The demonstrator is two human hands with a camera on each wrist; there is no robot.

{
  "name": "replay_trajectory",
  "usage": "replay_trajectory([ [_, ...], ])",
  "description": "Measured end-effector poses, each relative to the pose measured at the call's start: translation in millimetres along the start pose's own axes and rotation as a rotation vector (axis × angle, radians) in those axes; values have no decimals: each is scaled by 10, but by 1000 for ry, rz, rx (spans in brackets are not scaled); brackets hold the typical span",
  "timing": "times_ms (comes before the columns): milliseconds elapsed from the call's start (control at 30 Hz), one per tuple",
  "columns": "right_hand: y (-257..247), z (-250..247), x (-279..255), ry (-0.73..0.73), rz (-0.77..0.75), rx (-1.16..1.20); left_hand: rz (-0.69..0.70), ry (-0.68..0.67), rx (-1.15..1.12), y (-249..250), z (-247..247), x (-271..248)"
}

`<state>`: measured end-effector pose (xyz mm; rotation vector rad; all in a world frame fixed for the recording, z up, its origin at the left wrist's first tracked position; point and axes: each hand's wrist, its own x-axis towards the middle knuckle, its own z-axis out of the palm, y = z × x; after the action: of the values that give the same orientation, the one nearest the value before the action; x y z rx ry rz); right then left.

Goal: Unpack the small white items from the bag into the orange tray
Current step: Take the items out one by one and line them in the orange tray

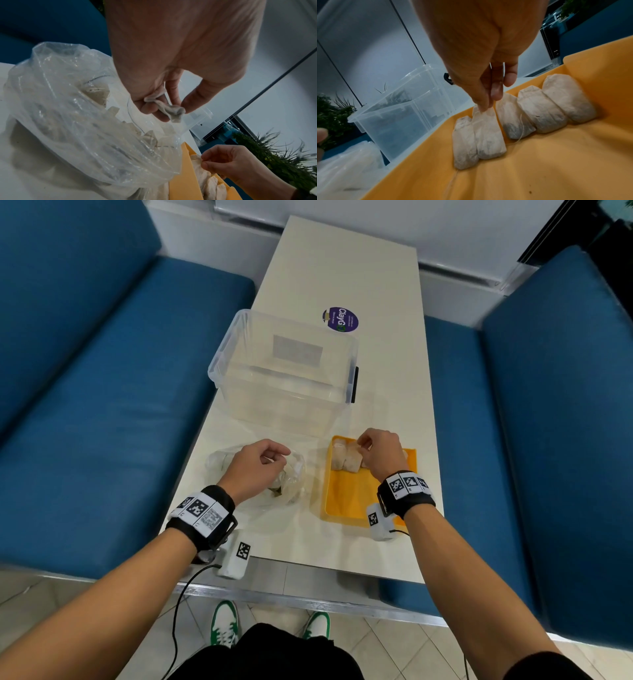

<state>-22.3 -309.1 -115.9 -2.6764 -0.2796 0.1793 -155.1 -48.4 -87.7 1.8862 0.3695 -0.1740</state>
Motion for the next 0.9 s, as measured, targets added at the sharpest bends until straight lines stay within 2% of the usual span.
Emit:
replay_trajectory([
  [167, 14, -53, -61, 65, 13, 92, -36, -62, -93, 25, -3, -15],
  [300, -149, -137, -168, 132, -46, 214, -46, -83, -231, 44, 0, 16],
  [367, -357, -194, -255, 104, -131, 319, -37, -74, -273, 53, 8, 41],
  [467, -678, -196, -369, -39, -227, 424, -8, -73, -314, 91, 51, 61],
  [567, -859, -135, -427, -176, -185, 424, 3, -97, -336, 138, 98, 60],
  [633, -880, -110, -454, -209, -199, 414, 8, -111, -356, 163, 115, 50],
  [733, -848, -114, -486, -159, -204, 438, -2, -85, -374, 179, 125, 29],
  [833, -826, -131, -531, -110, -116, 616, -71, -38, -445, 175, 139, 6],
  [900, -810, -135, -548, -120, -74, 668, -65, 8, -445, 148, 136, 1],
])
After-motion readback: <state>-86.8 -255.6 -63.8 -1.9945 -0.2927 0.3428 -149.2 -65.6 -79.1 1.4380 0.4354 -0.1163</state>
